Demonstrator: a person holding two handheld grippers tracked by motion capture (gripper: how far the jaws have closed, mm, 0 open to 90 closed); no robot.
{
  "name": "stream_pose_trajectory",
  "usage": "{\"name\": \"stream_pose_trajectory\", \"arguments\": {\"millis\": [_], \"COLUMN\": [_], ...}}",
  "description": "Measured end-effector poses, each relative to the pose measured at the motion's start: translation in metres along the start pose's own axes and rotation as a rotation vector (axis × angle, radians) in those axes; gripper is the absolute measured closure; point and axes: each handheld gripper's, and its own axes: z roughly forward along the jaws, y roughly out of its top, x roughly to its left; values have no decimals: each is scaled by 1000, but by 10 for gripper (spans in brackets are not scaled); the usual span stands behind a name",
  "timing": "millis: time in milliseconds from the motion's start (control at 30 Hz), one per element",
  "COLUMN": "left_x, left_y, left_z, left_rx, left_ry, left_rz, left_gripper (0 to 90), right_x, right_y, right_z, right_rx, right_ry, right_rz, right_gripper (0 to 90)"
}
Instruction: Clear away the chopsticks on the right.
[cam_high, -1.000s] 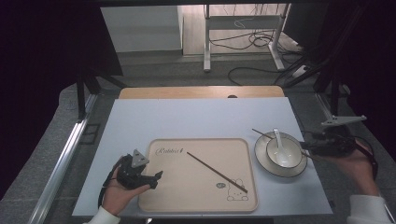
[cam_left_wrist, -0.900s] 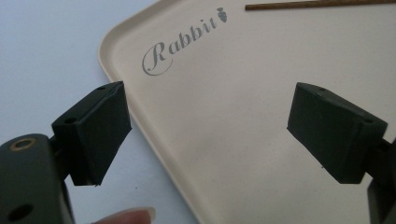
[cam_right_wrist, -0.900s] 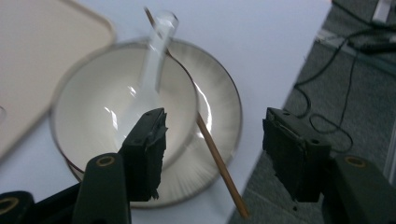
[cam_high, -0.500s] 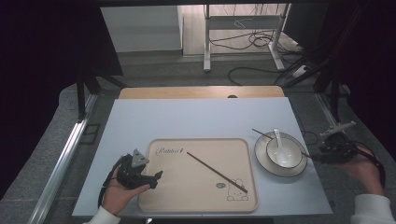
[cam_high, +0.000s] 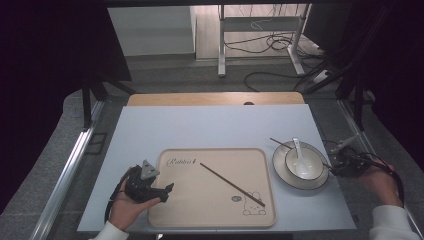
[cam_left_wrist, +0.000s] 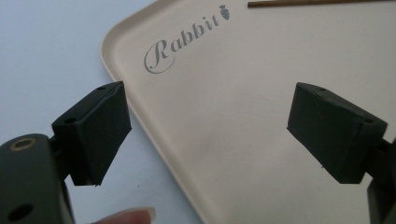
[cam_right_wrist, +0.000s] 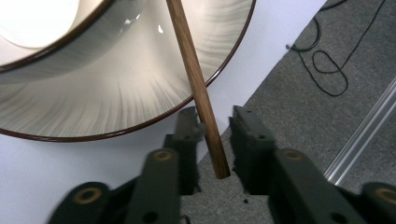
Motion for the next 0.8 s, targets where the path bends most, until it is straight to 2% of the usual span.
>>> {"name": "stream_pose_trajectory", "arguments": {"millis": [200, 267, 367, 400, 433, 467, 567, 600, 633, 733, 767, 800], "left_x": [0, 1, 2, 2, 2, 2, 1, 1, 1, 0, 0, 0], "left_y": [0, 0, 0, 0, 0, 0, 0, 0, 0, 1, 1, 1], "left_z": [-1, -2, -2, -2, -2, -2, -2, -2, -2, -2, -2, -2], "left_rx": [-2, -4, -7, -7, -7, -7, -8, -8, -6, -8, -8, -8], "left_ry": [0, 0, 2, 2, 2, 2, 2, 2, 3, 2, 2, 2], "left_rz": [1, -1, -2, -2, -3, -3, -3, -2, 1, 0, 1, 2], "left_gripper": [133, 133, 133, 133, 133, 133, 133, 133, 133, 133, 133, 133], "right_x": [0, -1, -2, -2, -2, -2, 2, 8, 8, 30, 30, 42], "right_y": [-1, -2, 0, 0, 2, 2, 6, 11, 11, 26, 26, 36], "right_z": [-3, -9, -20, -20, -32, -32, -54, -65, -65, -85, -85, -93], "right_rx": [1, -8, -38, -38, -80, -80, -165, -200, -200, -260, -260, -289], "right_ry": [32, 41, 29, 29, 26, 26, 33, 38, 38, 61, 61, 86], "right_rz": [-2, 20, 72, 72, 108, 108, 148, 154, 154, 116, 116, 93], "right_gripper": [827, 830, 832, 832, 833, 833, 833, 833, 833, 833, 833, 833]}}
